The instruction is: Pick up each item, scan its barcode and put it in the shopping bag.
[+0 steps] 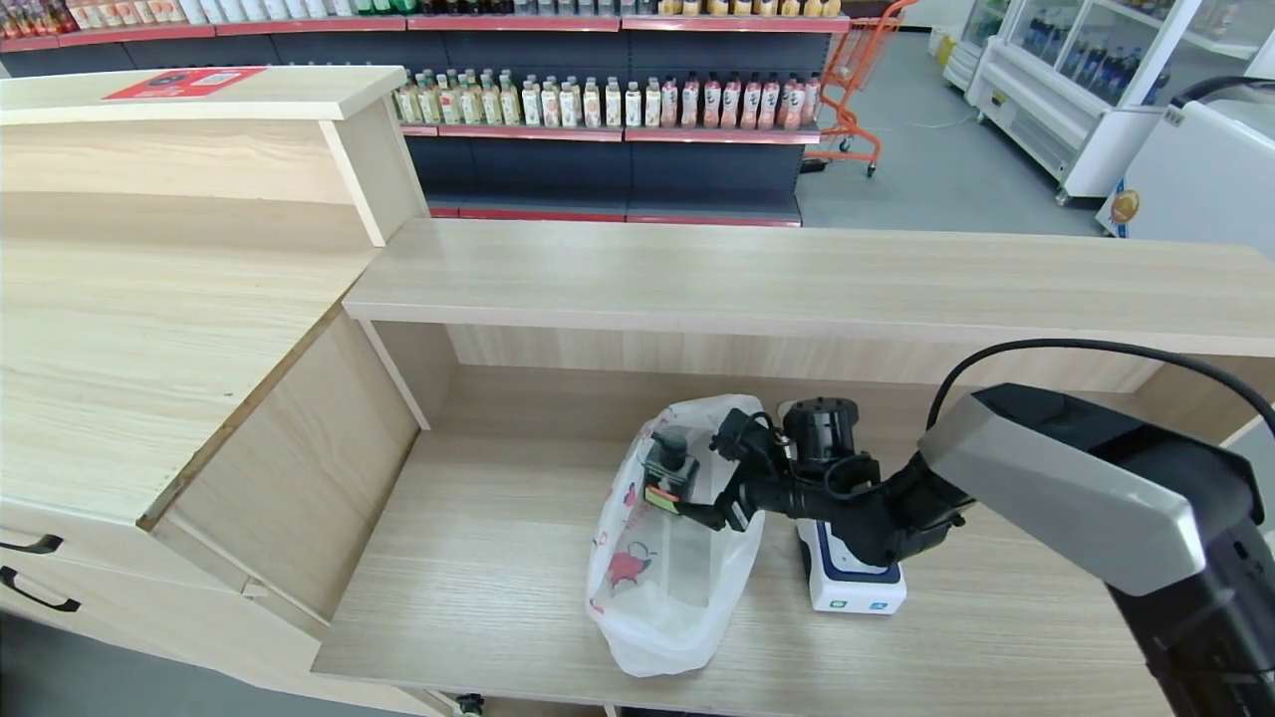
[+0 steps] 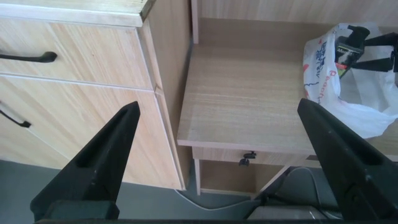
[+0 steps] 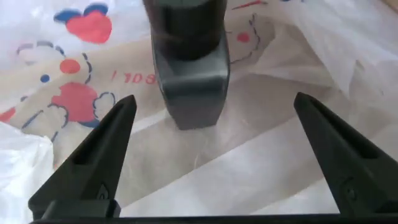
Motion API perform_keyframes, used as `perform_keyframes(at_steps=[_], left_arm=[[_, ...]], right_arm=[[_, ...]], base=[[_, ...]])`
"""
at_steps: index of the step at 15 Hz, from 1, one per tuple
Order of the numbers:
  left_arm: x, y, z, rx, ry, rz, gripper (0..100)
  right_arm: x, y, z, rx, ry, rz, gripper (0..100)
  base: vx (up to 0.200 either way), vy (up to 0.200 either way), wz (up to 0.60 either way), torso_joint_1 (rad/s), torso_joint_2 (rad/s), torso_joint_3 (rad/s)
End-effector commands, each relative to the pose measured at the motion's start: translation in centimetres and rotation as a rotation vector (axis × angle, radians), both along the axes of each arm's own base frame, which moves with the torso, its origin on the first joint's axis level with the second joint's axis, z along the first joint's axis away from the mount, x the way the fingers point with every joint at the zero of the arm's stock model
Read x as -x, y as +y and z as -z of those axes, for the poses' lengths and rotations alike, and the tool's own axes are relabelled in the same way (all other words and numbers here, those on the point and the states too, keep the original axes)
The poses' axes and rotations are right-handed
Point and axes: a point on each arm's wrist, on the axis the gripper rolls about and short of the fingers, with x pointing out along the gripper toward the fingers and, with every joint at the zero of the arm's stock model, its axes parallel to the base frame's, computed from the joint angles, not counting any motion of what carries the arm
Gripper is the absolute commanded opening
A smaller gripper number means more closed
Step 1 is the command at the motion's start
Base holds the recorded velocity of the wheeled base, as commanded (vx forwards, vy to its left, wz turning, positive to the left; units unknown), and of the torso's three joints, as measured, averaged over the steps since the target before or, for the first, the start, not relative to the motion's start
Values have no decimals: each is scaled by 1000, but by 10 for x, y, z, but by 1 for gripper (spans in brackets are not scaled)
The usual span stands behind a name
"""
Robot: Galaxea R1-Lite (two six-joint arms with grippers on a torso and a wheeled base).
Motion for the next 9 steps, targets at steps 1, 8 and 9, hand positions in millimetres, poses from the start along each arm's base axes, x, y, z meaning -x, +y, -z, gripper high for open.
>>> perform_keyframes(at_steps=[1,8,9], left_arm=[[0,0,0,0,0,0,100],[0,0,0,0,0,0,100],[0,0,0,0,0,0,100]], right_arm=[[5,-10,-41,-131,57,67,100],[88,-126,-148,-364,269,380,100],[110,-143,-154,-361,278,428,100]], base=[[0,0,0,0,0,0],[0,0,0,0,0,0],[0,0,0,0,0,0]])
